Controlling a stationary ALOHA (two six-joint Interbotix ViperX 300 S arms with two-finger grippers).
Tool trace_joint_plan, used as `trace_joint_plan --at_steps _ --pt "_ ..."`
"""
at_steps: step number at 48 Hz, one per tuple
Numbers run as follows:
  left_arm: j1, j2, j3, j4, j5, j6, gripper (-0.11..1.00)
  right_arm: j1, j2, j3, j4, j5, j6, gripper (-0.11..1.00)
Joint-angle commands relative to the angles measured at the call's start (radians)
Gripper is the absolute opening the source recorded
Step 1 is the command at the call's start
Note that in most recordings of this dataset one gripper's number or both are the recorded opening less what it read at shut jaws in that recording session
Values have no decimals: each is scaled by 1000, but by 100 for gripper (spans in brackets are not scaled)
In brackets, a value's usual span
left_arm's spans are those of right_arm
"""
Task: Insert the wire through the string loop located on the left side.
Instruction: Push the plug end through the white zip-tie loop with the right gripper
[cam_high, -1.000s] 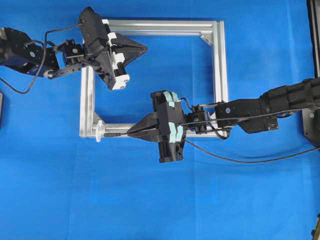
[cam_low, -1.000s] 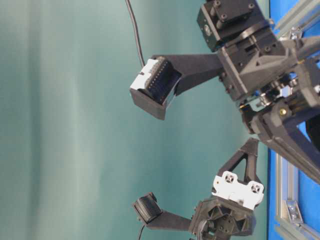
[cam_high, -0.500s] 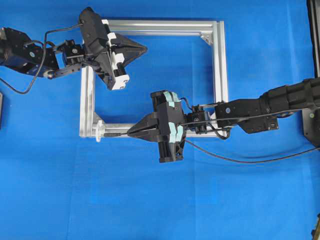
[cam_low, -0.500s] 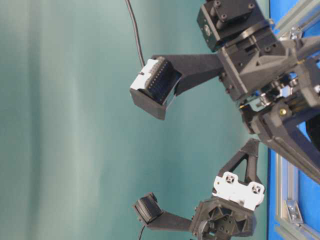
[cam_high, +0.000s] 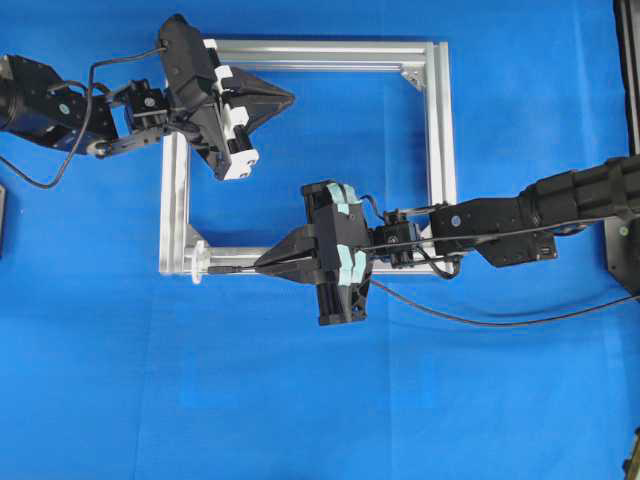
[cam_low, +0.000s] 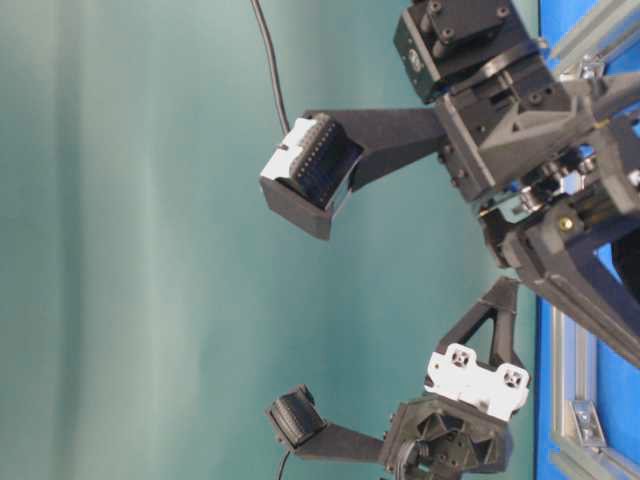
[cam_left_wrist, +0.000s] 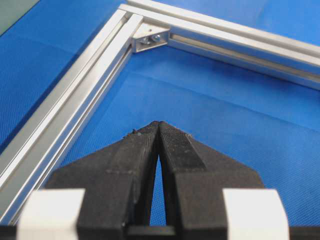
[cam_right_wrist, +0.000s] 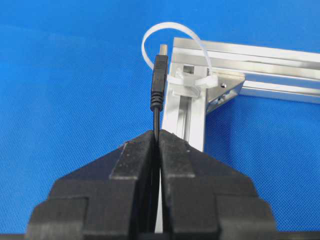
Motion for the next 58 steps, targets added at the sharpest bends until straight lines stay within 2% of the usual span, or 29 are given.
trace_joint_plan --at_steps 1,28,44,58 --pt "0 -31 -6 3 -6 -2 0 0 -15 -18 2 -3 2 0" --pt "0 -32 -6 3 -5 -2 0 0 8 -38 2 0 2 0" --pt "0 -31 -6 3 -5 -2 0 -11 54 -101 3 9 2 0" --pt "0 -31 -6 3 -6 -2 0 -12 120 -193 2 9 2 0"
